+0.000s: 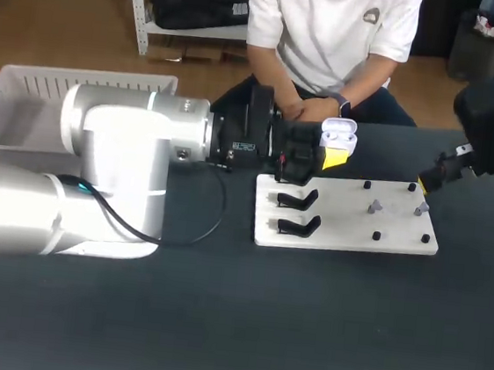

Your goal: Pick up each earbud case from the left stands, insert the matching earbuds, close the lid, and place the case in the box.

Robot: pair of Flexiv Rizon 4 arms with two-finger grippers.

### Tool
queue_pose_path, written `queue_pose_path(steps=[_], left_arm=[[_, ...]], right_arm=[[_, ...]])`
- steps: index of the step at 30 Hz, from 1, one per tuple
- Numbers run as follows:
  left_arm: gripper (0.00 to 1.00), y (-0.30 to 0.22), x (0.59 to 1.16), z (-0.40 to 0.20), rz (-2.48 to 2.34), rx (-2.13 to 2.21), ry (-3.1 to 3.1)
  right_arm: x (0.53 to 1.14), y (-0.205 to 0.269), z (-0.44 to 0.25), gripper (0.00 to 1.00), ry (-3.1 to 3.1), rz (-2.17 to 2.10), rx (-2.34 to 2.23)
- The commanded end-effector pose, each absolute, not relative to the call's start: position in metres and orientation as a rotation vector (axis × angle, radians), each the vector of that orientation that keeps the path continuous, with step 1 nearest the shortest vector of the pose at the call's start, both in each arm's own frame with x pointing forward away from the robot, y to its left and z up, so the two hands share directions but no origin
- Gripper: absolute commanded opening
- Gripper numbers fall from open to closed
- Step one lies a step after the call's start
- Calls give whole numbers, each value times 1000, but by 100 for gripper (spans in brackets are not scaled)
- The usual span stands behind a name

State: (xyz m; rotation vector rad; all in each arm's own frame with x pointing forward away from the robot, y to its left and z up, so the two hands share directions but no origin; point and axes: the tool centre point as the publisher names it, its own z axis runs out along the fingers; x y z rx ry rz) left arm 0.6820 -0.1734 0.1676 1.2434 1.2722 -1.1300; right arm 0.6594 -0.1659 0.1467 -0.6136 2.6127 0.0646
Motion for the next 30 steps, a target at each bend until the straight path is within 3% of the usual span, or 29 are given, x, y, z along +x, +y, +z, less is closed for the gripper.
queue_pose_path(steps=[1,22,27,30], left_arm=[[0,-173,681,167,-1127,1237,1267],[0,-173,681,167,-1127,1237,1267],[0,-173,681,167,-1127,1237,1267],[0,-173,681,167,-1127,1237,1267]], right_arm=[[662,-161,130,100,2619,-81,-606],[691,-167,44,100,2802,-71,-661],[696,-168,38,85,2814,-70,-653],[699,-168,37,67,2816,-73,-651]])
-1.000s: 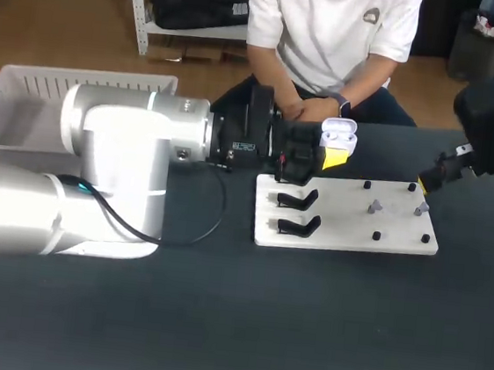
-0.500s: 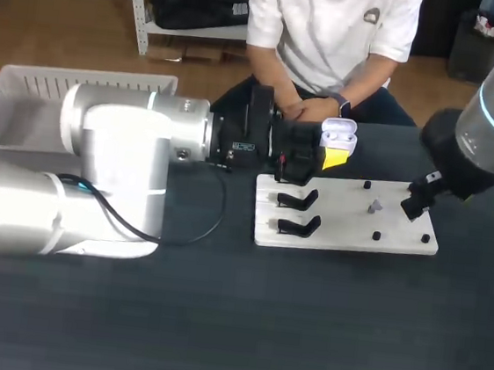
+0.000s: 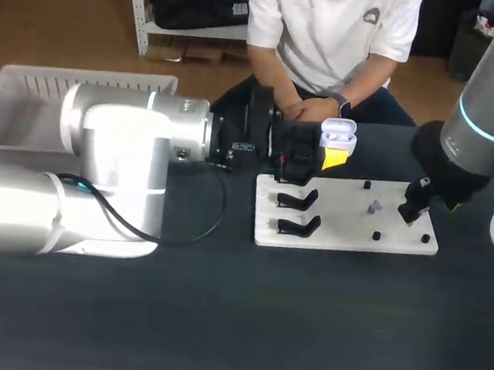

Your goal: Pick up each earbud case from the left stands, insert the matching earbuds, close the lid, and place the case in the box.

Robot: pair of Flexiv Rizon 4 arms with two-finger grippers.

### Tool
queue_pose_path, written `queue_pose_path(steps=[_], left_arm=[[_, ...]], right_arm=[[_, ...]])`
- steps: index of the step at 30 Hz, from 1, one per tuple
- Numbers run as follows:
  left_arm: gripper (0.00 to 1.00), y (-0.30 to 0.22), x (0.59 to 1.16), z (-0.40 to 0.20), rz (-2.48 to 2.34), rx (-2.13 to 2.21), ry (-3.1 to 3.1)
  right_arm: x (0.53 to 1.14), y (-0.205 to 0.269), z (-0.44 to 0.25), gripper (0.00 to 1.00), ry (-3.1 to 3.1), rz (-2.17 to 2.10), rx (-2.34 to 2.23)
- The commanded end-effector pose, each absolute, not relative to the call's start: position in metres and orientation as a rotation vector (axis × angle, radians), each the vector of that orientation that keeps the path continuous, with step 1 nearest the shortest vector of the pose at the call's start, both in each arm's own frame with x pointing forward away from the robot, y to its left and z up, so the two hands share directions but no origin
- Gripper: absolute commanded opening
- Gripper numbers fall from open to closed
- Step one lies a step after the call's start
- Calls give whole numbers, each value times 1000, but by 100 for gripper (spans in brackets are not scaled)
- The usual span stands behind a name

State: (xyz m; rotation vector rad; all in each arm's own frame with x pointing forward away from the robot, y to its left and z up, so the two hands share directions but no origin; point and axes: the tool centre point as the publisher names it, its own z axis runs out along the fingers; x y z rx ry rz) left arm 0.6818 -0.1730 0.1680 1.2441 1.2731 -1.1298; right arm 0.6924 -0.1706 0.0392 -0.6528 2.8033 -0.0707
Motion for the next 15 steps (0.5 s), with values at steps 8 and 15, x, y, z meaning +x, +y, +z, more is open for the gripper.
queue_pose_path(steps=[8,15], left_arm=[[0,-173,681,167,-1127,1237,1267],[0,-173,681,167,-1127,1237,1267]], right_arm=[[706,-169,33,49,2825,-94,-651],[710,-173,26,48,2841,-100,-635]])
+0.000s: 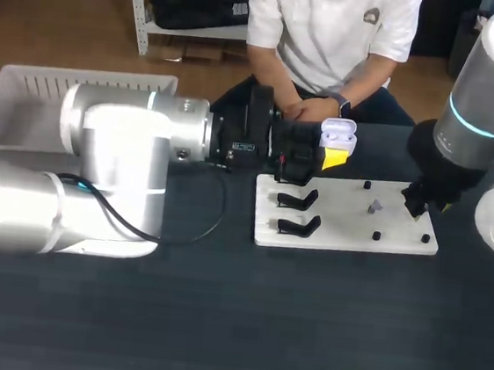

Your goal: Pick up each earbud case from the left stands, insert the matching earbuds, close the lid, and place the case in the box.

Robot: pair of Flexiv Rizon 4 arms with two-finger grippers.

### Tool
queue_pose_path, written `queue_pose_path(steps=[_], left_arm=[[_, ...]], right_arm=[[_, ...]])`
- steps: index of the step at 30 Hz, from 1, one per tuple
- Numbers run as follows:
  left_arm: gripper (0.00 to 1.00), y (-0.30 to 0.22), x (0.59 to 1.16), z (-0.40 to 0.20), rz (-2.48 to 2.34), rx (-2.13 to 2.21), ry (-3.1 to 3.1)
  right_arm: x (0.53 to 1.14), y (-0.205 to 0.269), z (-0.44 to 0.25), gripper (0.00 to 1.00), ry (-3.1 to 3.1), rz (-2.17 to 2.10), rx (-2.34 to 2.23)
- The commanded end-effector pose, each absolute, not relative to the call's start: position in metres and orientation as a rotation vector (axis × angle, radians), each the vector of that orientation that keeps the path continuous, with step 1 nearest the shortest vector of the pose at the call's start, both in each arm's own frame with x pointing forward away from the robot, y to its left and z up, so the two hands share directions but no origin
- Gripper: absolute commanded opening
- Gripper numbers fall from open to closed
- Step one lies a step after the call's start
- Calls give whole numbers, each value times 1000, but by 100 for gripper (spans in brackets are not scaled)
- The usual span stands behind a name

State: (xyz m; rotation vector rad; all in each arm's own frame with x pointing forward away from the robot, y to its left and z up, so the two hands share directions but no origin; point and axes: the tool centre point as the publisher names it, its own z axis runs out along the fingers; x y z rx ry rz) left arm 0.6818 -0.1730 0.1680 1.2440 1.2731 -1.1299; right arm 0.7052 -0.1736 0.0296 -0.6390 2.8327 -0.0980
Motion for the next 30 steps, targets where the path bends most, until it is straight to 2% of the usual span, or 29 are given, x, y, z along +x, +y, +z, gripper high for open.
queue_pose_path(steps=[1,15,19,25,28,30], left_arm=[[0,-173,681,167,-1127,1237,1267],[0,-173,681,167,-1127,1237,1267],[0,-173,681,167,-1127,1237,1267],[0,-173,681,167,-1127,1237,1267],[0,-173,681,167,-1127,1237,1267],[0,-173,681,167,-1127,1237,1267]], right_arm=[[710,-174,26,48,2843,-100,-633],[717,-172,28,46,2842,-103,-618],[717,-171,26,40,2848,-99,-617],[715,-172,24,40,2852,-99,-607],[715,-173,25,36,2855,-106,-604],[715,-173,24,38,2859,-103,-599]])
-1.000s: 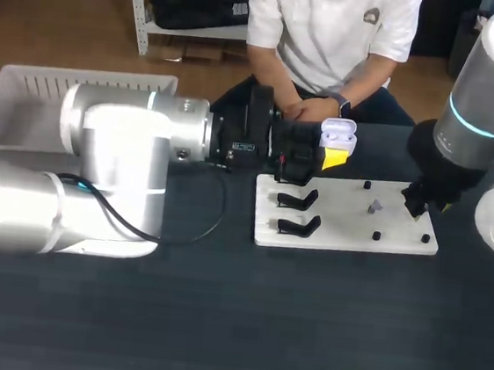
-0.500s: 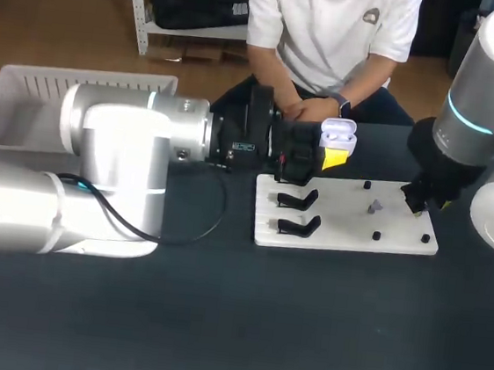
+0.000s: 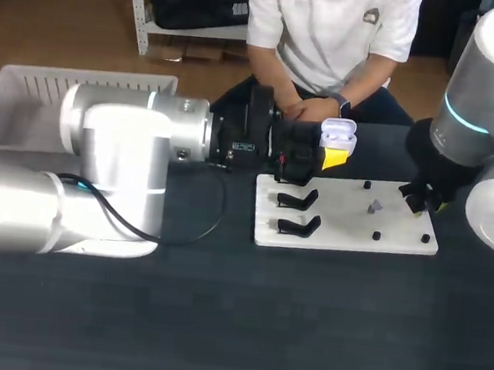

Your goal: Pick up each earbud case from the left stands, insert the matching earbuds, close the lid, and place the case in the box.

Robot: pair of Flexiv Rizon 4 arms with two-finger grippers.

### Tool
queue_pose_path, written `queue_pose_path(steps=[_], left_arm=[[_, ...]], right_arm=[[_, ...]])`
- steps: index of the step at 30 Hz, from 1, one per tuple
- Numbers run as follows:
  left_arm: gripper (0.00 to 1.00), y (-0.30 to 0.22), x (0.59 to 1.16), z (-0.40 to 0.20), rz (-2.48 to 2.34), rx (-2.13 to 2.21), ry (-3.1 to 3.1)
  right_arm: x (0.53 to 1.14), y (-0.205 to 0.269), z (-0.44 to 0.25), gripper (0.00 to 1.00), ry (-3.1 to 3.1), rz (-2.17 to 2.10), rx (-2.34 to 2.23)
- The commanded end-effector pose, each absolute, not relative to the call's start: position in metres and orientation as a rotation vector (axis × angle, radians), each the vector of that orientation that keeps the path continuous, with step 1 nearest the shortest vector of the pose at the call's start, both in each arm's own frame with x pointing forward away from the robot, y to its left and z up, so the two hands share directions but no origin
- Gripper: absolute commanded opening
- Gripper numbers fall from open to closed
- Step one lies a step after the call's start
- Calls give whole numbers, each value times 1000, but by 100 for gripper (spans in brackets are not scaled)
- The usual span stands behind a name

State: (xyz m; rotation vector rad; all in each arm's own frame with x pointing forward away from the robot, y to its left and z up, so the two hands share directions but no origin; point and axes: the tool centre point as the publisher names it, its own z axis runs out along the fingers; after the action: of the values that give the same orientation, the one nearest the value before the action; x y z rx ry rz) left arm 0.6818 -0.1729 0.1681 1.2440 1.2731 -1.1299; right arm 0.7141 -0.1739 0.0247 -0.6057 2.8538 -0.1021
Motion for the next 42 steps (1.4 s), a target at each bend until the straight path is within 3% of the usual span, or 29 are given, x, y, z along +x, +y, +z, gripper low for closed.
queue_pose_path(steps=[1,6,12,16,26,42], left_arm=[[0,-173,681,167,-1127,1237,1267],[0,-173,681,167,-1127,1237,1267],[0,-173,681,167,-1127,1237,1267],[0,-173,681,167,-1127,1237,1267],[0,-173,681,167,-1127,1237,1267],[0,-173,681,167,-1127,1237,1267]], right_arm=[[715,-173,24,38,2859,-101,-596],[716,-174,22,35,2863,-105,-599],[717,-174,20,22,2869,-100,-602],[718,-174,20,0,2869,-100,-603],[714,-174,38,0,2876,-130,-606],[662,-156,144,0,2865,-225,-550]])
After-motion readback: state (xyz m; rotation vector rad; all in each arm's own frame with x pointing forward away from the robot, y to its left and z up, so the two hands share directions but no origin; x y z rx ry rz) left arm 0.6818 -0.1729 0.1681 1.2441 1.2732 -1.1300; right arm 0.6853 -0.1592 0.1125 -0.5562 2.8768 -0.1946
